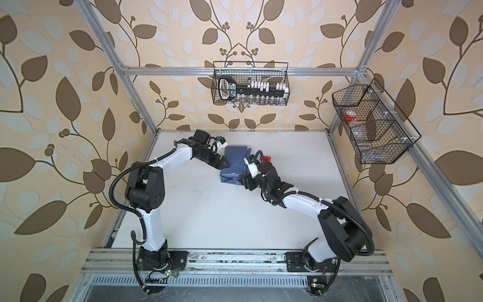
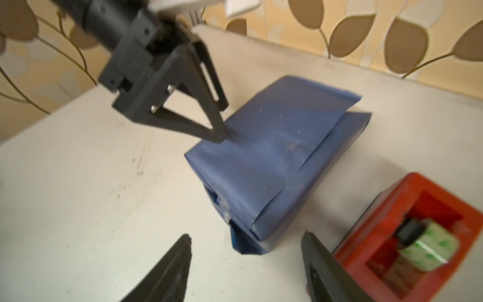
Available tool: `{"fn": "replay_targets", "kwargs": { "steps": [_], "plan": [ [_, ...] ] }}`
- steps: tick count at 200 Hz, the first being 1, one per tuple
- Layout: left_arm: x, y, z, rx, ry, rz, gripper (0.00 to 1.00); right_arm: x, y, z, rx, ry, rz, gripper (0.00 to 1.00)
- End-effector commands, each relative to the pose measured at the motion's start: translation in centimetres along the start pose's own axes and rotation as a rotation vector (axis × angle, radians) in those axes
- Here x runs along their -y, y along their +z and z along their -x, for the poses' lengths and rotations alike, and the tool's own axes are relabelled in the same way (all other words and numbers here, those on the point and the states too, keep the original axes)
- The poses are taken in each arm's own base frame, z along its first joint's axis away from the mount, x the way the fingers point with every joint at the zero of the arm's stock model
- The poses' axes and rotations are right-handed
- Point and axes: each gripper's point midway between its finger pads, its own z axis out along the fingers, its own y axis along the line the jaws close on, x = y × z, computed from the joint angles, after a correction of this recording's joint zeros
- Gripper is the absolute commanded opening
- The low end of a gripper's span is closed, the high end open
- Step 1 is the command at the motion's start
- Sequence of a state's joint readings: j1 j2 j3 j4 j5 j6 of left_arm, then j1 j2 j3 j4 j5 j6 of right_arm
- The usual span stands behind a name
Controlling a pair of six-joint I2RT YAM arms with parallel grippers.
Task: Wrap a gift box in wrapping paper
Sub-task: Wrap the gift box with the wrapping paper, then stand up the gift box at the center of the table.
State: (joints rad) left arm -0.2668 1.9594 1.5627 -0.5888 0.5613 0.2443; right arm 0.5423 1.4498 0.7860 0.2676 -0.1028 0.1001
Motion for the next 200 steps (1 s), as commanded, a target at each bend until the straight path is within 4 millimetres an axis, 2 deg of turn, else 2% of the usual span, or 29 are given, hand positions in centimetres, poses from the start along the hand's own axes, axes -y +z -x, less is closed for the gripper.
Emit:
{"fn": "replay_targets", "kwargs": {
  "steps": [1, 20, 30, 36, 42, 52, 65, 72, 104, 128, 158, 174, 200],
  "plan": [
    [0.2, -2.1, 1.9, 0.068, -0.07, 0.007, 0.86, 1.7, 0.8, -0.4, -0.109, 0.075, 0.019, 0.52],
    [-1.2, -2.6, 2.1, 0.088, -0.151, 0.04, 0.77, 4.8, 3.5, 0.4, -0.171, 0.164, -0.017, 0.28],
    [-2.4, -2.8, 2.1, 0.106, -0.217, 0.068, 0.67, 5.9, 5.3, 0.6, -0.2, 0.196, -0.027, 0.2],
    [-3.2, -3.0, 2.2, 0.114, -0.252, 0.087, 0.59, 6.5, 6.2, 0.4, -0.221, 0.208, -0.037, 0.18],
    [-3.8, -3.2, 2.1, 0.119, -0.278, 0.098, 0.56, 7.0, 7.0, -0.1, -0.246, 0.217, -0.051, 0.18],
    [-4.7, -3.1, 1.7, 0.117, -0.306, 0.101, 0.5, 7.6, 8.1, 0.2, -0.258, 0.217, -0.071, 0.17],
    [-5.6, -2.4, 1.1, 0.099, -0.348, 0.103, 0.34, 8.1, 9.1, -0.6, -0.296, 0.219, -0.095, 0.17],
    [-6.2, -1.8, 0.5, 0.085, -0.376, 0.11, 0.29, 8.6, 9.4, -1.0, -0.318, 0.216, -0.115, 0.16],
    [-7.6, 0.8, -1.2, 0.035, -0.461, 0.092, 0.18, 9.6, 9.8, -2.9, -0.374, 0.213, -0.164, 0.15],
    [-7.4, 3.1, -1.4, 0.017, -0.521, 0.007, 0.14, 8.6, 10.6, -4.2, -0.401, 0.216, -0.131, 0.15],
    [-5.6, 4.0, 0.5, 0.071, -0.521, -0.137, 0.12, 5.8, 11.9, -3.6, -0.377, 0.192, -0.034, 0.17],
    [-4.5, 3.5, 1.8, 0.11, -0.502, -0.202, 0.12, 4.6, 12.0, -2.2, -0.332, 0.199, 0.015, 0.17],
    [-2.5, 1.3, 4.2, 0.188, -0.416, -0.281, 0.13, 2.8, 10.8, 2.2, -0.186, 0.177, 0.1, 0.18]
  ]
}}
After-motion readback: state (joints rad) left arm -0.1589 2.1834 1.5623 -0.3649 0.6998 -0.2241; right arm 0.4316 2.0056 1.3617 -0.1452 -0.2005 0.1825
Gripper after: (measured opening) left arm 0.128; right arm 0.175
